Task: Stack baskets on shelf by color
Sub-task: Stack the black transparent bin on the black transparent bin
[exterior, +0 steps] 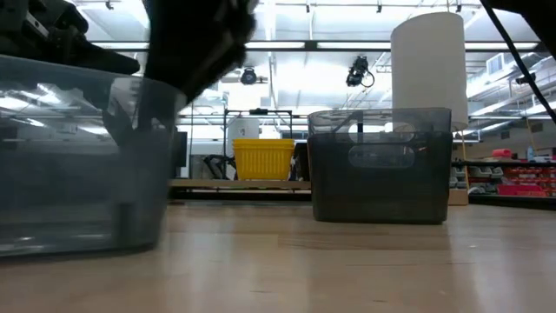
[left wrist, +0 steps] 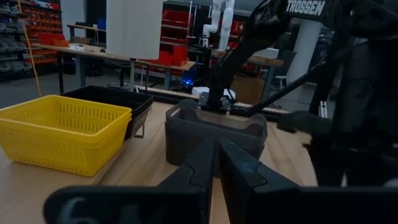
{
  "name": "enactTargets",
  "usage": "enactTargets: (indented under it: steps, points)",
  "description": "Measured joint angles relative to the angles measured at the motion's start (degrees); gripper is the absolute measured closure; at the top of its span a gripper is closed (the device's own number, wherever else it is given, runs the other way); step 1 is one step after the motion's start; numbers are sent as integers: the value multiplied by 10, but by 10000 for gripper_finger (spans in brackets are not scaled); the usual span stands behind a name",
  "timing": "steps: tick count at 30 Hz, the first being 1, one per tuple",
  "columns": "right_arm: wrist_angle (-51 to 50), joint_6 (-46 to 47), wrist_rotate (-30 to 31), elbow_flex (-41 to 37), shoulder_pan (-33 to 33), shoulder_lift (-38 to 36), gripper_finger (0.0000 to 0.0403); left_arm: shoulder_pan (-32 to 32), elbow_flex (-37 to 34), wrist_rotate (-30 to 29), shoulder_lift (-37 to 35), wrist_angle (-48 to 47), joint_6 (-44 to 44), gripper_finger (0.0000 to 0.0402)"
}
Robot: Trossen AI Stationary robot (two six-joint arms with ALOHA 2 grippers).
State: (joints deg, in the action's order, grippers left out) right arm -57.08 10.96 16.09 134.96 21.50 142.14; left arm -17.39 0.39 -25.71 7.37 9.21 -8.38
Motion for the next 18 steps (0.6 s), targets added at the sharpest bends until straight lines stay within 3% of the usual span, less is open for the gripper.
enactTargets:
  steps: [12,18]
  points:
    - [-186,57,29,0,-7,-21,253,0,0,0,5,-1,0,373]
    - [-190,-73,21,0,3,-40,253,0,0,0,5,-1,0,369]
